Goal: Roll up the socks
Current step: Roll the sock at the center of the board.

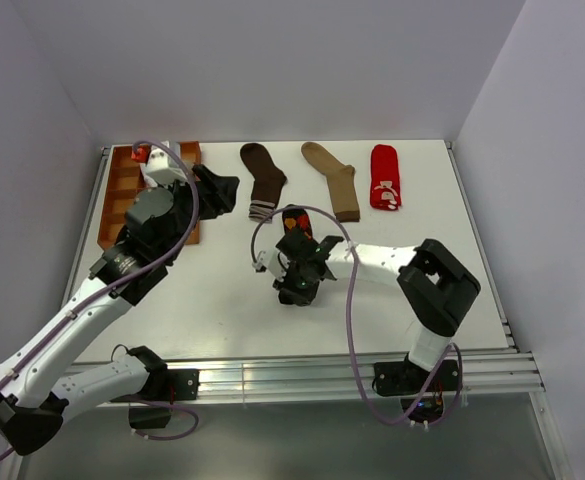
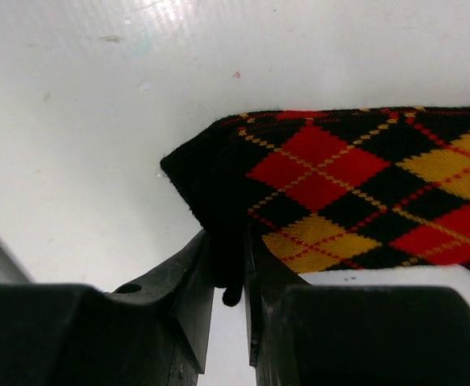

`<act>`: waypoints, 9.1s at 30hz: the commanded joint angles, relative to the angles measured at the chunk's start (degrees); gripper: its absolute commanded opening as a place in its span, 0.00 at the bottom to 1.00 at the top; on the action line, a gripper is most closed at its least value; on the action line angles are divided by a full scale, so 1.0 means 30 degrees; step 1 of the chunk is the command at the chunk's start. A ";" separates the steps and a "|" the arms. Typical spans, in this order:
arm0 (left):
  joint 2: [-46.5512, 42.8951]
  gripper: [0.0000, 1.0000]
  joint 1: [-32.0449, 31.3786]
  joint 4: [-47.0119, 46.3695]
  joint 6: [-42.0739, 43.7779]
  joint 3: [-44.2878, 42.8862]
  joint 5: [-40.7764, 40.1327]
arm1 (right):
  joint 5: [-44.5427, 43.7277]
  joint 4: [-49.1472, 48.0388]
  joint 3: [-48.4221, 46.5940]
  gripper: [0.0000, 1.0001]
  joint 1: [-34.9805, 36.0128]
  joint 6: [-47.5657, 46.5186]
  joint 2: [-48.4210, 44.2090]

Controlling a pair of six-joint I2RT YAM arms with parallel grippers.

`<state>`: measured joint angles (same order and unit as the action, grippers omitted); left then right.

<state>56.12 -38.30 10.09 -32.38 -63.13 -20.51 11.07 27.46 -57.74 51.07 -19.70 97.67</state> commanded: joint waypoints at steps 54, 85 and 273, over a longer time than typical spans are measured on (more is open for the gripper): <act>1.2465 0.50 -0.4253 -2.0998 0.0481 1.2490 1.0177 | 1.3390 1.4224 -0.9554 0.27 -0.8410 -0.4389 1.1009; 1.4399 0.00 -0.4400 -1.8042 -0.2829 1.1260 0.8567 | 1.0813 1.0564 -0.8295 0.45 -0.8527 -0.1929 0.8345; 1.6684 0.00 -0.4107 -0.6475 -0.3119 0.4055 1.0092 | 1.2837 1.1298 -0.6830 0.42 -1.1925 -0.5330 0.8931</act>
<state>104.88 -50.57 -20.82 -39.92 -48.84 14.96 56.42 70.48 -78.76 15.81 -39.05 128.55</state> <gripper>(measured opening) 0.030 0.406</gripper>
